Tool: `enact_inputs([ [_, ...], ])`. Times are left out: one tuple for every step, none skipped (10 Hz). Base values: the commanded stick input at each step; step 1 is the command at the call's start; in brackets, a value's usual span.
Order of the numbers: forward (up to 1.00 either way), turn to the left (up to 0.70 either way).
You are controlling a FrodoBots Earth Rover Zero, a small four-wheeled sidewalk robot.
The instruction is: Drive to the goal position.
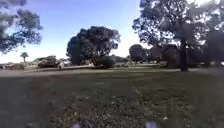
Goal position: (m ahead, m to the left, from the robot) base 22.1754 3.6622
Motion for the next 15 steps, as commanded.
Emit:
enact_inputs([
  [0.7,0.0],
  [0.7,0.0],
  [0.7,0.0],
  [0.7,-0.01],
  [0.7,-0.13],
  [0.7,-0.26],
  [0.7,-0.34],
  [0.7,-0.34],
  [0.7,-0.08],
  [0.7,-0.02],
  [0.7,0.0],
  [0.7,0.0],
  [0.7,0.0],
  [0.7,0.0],
  [0.7,0.0],
])
